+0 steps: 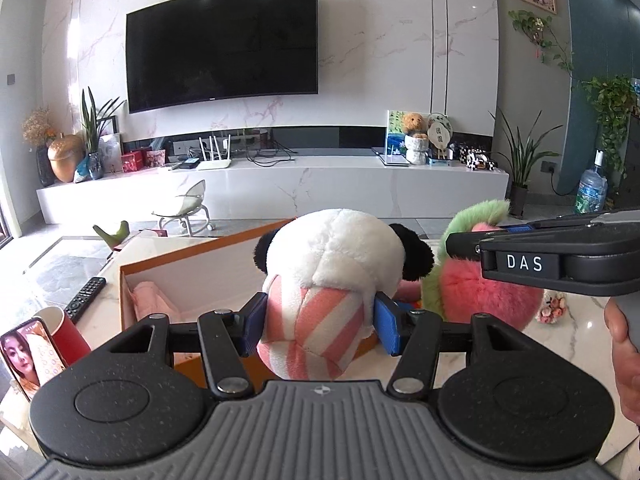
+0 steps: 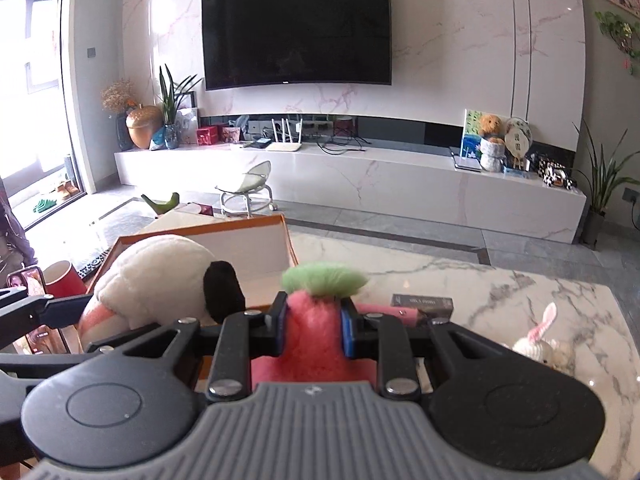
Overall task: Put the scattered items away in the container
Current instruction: 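Carry the panda and peach over the orange box with both tools, then open both tools to drop the panda and peach into the box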
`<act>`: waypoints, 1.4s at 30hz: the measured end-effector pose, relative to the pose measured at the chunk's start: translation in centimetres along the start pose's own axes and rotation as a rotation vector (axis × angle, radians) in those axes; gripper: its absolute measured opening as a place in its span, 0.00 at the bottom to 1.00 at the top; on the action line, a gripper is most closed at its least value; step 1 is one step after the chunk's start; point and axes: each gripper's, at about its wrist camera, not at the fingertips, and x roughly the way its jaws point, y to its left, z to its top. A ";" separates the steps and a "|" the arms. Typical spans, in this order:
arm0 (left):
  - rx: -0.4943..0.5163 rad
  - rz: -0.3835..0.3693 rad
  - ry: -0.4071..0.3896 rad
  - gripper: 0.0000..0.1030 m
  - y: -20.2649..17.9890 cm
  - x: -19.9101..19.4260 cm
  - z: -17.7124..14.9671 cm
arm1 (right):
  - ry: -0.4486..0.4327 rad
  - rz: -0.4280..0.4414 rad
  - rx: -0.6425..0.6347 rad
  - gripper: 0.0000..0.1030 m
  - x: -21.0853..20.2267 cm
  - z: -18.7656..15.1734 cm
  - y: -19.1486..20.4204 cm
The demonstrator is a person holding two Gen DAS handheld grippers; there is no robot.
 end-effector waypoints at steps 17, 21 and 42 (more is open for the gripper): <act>-0.070 0.145 0.044 0.63 7.3 5.3 1.7 | 0.006 0.095 -0.100 0.26 8.2 4.2 4.8; -0.090 0.154 0.089 0.63 8.6 7.6 1.0 | 0.052 0.114 -0.090 0.26 11.6 4.1 5.1; -0.120 0.177 0.301 0.64 10.1 14.3 -3.2 | 0.255 0.172 -0.035 0.09 23.0 0.0 6.2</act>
